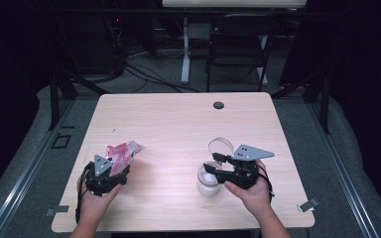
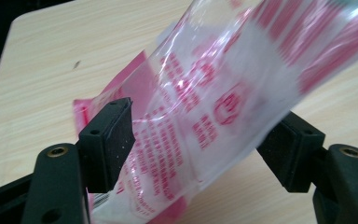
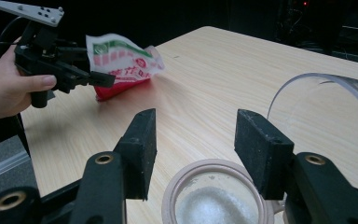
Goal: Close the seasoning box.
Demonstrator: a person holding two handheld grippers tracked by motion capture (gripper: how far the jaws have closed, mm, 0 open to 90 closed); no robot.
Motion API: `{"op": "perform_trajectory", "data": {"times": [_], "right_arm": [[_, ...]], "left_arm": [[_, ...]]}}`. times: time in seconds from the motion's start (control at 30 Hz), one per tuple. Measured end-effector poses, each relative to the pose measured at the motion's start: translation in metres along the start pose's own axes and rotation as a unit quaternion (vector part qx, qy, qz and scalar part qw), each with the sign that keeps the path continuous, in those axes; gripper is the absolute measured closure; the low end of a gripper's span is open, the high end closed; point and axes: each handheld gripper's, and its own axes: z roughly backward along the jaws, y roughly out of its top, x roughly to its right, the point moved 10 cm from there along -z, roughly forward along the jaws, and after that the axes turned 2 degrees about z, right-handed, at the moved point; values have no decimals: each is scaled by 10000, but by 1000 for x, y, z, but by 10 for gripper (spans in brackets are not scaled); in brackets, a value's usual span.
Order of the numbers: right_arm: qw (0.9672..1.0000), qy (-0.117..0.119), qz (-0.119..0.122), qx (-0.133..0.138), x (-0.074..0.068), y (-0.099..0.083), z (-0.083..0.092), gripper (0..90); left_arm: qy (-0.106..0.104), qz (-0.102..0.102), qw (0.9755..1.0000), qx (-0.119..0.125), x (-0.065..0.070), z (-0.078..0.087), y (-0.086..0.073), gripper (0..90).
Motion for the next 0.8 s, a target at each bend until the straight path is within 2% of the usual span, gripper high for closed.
{"op": "perform_trajectory", "data": {"times": [0.13, 0.27, 0.57, 0.67, 0.8], "right_arm": [[10000, -52, 1, 13, 2, 0, 0, 484], [10000, -71, 5, 56, 3, 3, 3, 485], [9999, -103, 5, 80, 3, 7, 9, 510], [9998, -147, 86, 43, 3, 7, 11, 542], [9998, -176, 117, 37, 4, 8, 13, 570]], "left_arm": [[-141, -234, 9996, -41, 16, -4, 0, 300], [-196, -521, 9982, -243, 30, -9, -4, 300], [-353, -579, 9974, -227, 43, -10, -4, 301], [-499, -566, 9970, -147, 51, -8, 0, 300], [-509, -617, 9967, -158, 55, -8, 1, 300]]}}
